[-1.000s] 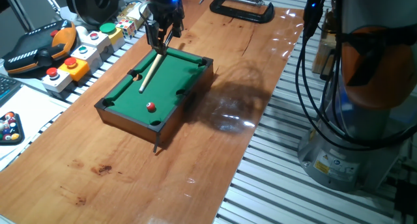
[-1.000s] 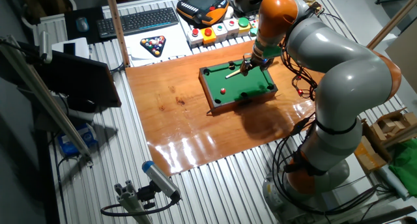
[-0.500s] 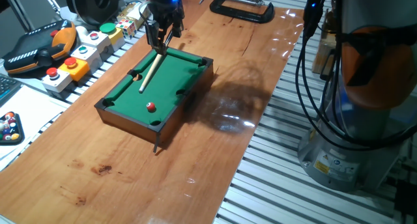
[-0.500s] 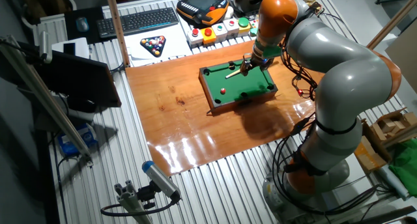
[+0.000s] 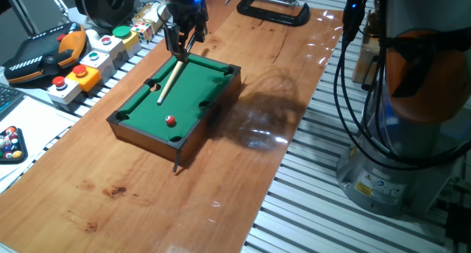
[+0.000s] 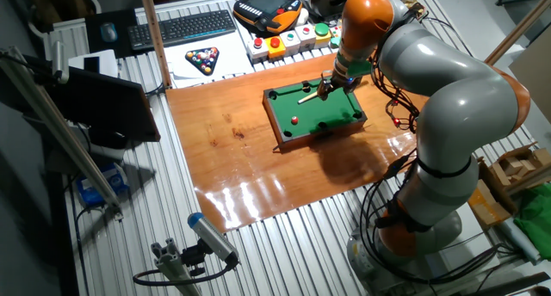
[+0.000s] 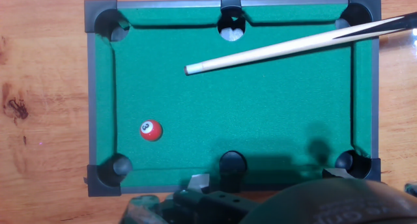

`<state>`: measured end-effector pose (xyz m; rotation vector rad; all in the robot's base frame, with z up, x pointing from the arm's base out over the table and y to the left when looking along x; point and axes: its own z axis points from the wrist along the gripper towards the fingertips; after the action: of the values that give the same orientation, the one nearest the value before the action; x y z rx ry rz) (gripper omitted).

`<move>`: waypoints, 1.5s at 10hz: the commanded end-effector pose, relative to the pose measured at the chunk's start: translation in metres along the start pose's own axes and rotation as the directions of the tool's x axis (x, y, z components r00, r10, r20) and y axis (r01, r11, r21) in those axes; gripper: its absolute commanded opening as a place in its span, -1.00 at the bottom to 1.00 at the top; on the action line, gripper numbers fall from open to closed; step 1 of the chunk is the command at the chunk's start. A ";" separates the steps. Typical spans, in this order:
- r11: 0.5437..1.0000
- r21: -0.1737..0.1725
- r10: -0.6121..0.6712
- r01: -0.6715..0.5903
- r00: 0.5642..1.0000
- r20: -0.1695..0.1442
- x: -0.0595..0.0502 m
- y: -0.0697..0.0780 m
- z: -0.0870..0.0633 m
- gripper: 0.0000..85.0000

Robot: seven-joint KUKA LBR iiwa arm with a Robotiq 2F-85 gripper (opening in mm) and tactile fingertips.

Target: Hit the pool ball

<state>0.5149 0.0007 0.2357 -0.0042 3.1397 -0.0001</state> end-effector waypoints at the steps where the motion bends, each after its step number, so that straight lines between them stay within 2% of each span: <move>1: 0.977 -0.078 0.198 -0.200 0.980 -0.034 0.000 0.000 0.000 -0.98; 7: 0.977 -0.075 0.200 -0.202 0.979 -0.032 0.001 0.002 -0.002 -0.98; 11: 0.978 -0.061 0.198 -0.199 0.980 -0.018 0.000 -0.001 -0.004 -0.98; 13: 0.977 -0.075 0.200 -0.202 0.979 -0.029 0.000 -0.003 -0.002 -0.98; 15: 0.978 -0.057 0.200 -0.200 0.980 -0.015 0.001 -0.007 -0.005 -0.98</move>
<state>0.5134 -0.0063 0.2411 0.3123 3.1321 0.0903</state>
